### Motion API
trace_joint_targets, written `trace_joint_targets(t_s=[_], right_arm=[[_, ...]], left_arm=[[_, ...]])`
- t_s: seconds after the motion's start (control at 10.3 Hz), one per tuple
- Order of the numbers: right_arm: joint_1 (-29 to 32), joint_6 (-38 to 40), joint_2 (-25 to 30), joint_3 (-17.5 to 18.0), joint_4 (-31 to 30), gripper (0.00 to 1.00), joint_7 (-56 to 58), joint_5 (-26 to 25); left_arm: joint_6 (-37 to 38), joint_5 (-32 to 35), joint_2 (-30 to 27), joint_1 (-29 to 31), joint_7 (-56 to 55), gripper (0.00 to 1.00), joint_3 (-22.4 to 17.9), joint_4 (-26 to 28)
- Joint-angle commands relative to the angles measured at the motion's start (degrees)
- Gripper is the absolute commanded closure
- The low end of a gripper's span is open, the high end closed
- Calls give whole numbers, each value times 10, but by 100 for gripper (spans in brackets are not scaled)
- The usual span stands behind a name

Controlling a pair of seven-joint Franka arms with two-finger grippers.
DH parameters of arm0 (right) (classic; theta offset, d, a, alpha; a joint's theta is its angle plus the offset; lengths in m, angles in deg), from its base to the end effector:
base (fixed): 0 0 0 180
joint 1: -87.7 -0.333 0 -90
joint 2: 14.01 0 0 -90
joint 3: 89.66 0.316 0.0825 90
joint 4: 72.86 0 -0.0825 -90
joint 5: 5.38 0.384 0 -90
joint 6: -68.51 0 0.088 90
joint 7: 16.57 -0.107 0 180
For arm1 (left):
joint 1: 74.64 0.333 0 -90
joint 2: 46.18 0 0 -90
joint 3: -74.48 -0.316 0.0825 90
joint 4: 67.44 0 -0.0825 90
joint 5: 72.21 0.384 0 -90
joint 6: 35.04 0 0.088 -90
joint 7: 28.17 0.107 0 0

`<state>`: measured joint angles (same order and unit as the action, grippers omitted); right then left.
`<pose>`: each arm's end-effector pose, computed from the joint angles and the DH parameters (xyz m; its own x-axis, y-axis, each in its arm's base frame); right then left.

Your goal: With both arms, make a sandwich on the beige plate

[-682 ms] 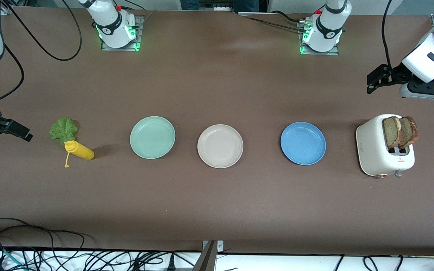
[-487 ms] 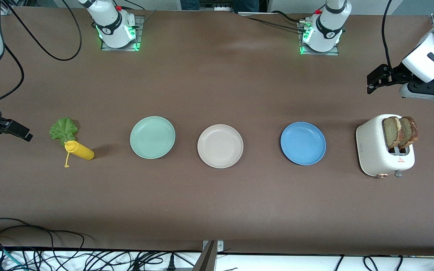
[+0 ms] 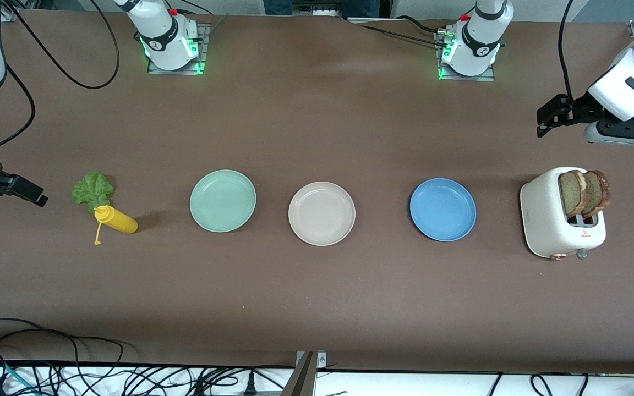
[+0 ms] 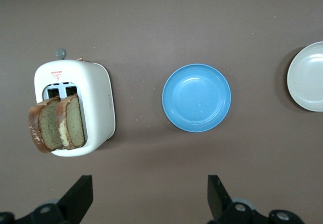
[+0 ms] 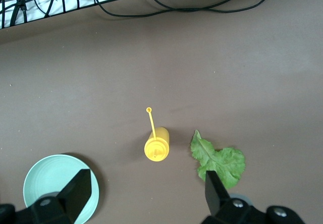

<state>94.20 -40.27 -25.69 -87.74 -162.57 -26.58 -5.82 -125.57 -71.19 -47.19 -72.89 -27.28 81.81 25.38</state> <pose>0.6363 -0.0534 0.5361 0.9598 -0.2504 0.1269 -0.2497 -0.9681 -0.0216 0.5465 -0.0521 0.6117 0.9934 -0.1127 -0.0228 -0.1132 -0.9934 -0.0197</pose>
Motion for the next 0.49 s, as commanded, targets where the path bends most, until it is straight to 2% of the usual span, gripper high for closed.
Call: trace_joint_targets(t_s=[0.0, 0.39], right_arm=[[1, 7, 9, 1, -2, 0, -9, -3], [1, 8, 9, 1, -5, 0, -10, -3]], left_arm=[[14, -10, 7, 6, 4, 0, 3, -19], [14, -11, 7, 6, 4, 0, 3, -19]])
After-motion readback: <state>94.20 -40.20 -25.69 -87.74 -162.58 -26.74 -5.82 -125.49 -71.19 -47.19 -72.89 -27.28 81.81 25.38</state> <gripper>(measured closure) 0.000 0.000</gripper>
